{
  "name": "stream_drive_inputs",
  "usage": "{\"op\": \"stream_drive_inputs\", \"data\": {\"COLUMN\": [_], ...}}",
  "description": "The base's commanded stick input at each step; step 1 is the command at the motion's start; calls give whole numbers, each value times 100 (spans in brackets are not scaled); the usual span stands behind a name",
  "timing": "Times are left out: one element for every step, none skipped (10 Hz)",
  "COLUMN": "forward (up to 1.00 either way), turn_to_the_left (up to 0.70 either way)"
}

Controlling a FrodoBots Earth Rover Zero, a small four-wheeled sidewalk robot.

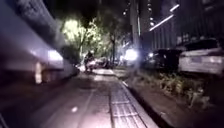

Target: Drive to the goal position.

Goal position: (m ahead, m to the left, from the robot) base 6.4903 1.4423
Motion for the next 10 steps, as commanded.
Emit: {"op": "stream_drive_inputs", "data": {"forward": [45, 45, 45, 45, 45, 45, 45, 45, 45, 45], "turn_to_the_left": [0, 0, 0, 0, 0, 0, 0, 0, 0, 0]}}
